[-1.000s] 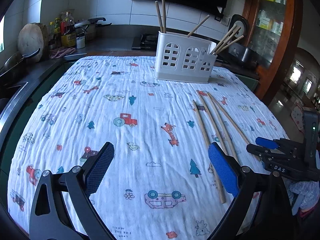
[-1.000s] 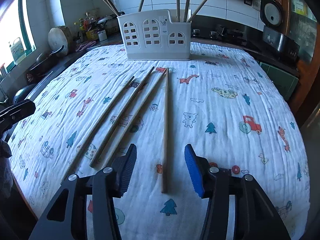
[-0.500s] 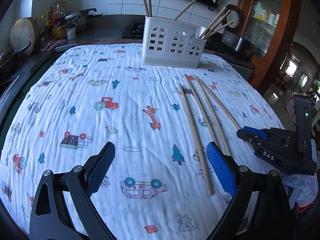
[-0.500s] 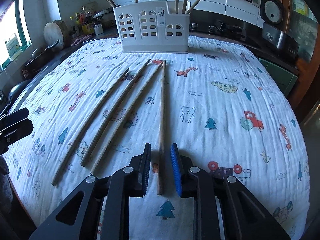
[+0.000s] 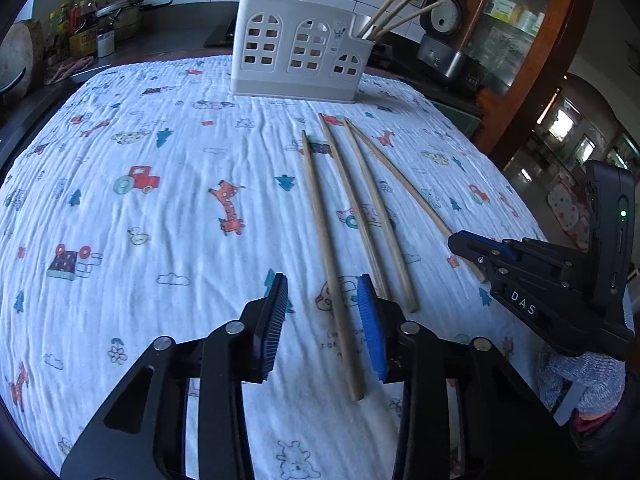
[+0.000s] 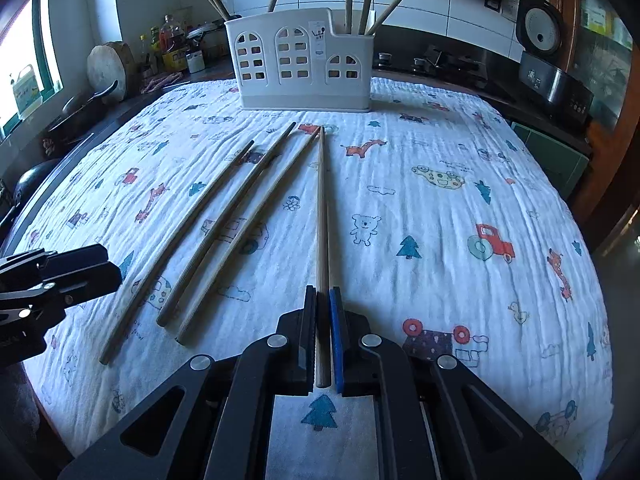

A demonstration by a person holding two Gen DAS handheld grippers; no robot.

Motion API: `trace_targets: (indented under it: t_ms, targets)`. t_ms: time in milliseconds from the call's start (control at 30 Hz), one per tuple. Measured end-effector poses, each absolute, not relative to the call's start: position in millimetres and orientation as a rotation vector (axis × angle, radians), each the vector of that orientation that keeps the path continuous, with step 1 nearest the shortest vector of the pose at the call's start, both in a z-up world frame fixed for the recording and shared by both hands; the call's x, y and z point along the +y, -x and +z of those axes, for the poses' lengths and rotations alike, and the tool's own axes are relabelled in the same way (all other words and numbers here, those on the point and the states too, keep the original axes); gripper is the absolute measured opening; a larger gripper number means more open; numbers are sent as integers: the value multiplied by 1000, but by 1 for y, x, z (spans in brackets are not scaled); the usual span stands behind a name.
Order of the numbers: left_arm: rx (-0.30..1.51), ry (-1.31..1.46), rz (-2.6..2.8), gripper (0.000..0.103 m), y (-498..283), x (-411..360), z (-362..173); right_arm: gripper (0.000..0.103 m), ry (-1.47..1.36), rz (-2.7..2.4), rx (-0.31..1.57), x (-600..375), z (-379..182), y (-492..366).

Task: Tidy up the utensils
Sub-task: 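Close the left tool on a chopstick while the right tool grasps another chopstick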

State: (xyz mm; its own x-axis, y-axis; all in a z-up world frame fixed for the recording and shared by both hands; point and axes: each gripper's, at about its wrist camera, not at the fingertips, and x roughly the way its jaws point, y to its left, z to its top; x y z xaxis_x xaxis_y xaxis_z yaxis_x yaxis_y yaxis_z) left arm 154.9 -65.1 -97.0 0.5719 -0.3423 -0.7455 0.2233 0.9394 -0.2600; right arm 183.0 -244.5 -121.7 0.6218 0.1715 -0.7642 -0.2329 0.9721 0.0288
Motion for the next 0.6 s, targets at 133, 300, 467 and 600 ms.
trace_targets:
  t_ms: [133, 300, 467, 600]
  targets:
    - [925, 134, -356, 22, -158, -76, -102, 7, 64, 234, 857, -249, -118, -180]
    - [945, 117, -328, 14, -162, -82, -107, 7, 50, 238, 847, -252, -115, -177]
    - [949, 92, -307, 13, -163, -84, -109, 7, 41, 244, 843, -254, -116, -176]
    - [950, 53, -277, 8, -163, -89, -109, 7, 36, 245, 838, -255, -114, -175]
